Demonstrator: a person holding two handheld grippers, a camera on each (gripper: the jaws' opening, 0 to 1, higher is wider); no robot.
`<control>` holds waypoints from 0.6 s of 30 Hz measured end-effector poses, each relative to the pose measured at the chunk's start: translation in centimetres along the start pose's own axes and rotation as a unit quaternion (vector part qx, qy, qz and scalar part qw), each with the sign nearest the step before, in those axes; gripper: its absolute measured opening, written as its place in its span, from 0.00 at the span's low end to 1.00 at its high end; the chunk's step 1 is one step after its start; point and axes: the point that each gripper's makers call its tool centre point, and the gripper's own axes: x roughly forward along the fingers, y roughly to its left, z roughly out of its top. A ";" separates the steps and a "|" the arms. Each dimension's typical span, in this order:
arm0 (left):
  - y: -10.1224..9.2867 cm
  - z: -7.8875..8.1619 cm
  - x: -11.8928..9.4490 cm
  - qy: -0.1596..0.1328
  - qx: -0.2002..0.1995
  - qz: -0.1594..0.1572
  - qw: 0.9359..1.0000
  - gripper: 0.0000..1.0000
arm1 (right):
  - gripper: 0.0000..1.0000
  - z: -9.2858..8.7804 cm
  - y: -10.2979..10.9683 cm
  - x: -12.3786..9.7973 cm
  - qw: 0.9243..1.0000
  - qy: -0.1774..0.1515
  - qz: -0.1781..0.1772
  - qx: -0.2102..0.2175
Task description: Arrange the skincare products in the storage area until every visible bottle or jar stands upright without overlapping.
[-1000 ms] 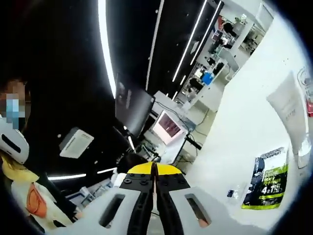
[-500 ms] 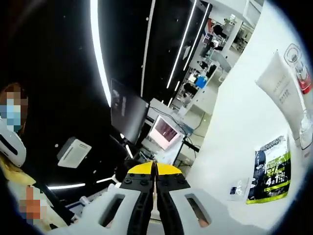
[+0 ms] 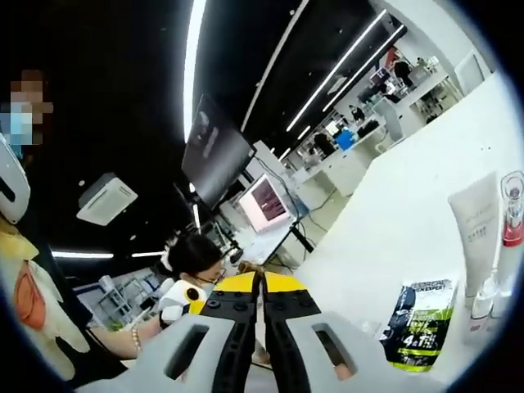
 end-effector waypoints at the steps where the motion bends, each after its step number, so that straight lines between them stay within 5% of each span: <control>1: 0.0 0.0 0.0 0.000 0.000 0.000 1.000 0.00 | 0.03 0.0 0.0 0.0 1.000 0.003 -0.001 -0.001; 7: 0.3 0.0 -0.2 -0.003 -0.002 0.005 1.000 0.00 | 0.01 -0.5 -0.3 0.4 0.998 0.028 -0.026 -0.044; 11: 1.1 0.4 -0.7 -0.007 0.066 0.031 0.997 0.01 | 0.01 -0.7 -0.2 0.9 0.995 0.041 -0.037 -0.083; 18: 1.6 1.2 -1.3 -0.024 0.064 0.038 0.997 0.00 | 0.01 -0.8 0.1 1.9 0.996 0.044 -0.035 -0.074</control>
